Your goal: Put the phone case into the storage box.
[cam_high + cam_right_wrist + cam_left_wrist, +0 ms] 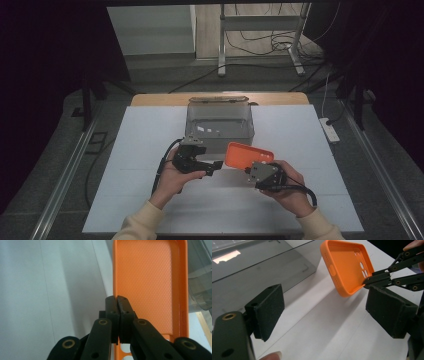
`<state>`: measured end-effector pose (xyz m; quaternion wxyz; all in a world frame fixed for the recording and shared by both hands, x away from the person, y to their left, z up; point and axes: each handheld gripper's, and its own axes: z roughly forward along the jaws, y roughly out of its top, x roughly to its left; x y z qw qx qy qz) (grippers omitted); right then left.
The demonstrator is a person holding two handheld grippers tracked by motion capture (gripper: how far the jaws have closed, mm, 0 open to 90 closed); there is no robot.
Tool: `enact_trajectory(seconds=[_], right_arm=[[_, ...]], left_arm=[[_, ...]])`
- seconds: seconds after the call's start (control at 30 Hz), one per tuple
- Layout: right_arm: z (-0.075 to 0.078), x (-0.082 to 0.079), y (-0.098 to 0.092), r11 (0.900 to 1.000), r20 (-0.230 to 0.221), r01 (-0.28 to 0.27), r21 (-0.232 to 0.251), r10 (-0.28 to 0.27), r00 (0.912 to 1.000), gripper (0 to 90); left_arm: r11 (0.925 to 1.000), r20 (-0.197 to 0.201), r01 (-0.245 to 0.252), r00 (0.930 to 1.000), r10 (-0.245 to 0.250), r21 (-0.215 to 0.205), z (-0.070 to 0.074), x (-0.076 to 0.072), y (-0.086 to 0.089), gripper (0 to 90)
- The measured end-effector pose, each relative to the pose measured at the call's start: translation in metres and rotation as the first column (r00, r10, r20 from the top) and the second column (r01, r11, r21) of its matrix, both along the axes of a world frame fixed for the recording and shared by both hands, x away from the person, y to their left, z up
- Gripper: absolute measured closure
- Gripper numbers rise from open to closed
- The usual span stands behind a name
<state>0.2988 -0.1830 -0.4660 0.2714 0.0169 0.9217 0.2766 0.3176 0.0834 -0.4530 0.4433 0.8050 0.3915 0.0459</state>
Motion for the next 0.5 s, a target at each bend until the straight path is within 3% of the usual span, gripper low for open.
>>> enact_trajectory(seconds=[0.5], right_arm=[[-0.002, -0.002, 0.005, 1.0, 0.001, -0.009, -0.003, 0.009, 1.0, 88.6]], left_arm=[[0.9996, 0.003, 0.028, 0.9996, -0.028, 0.004, -0.003, 0.015, -0.012, 16.3]])
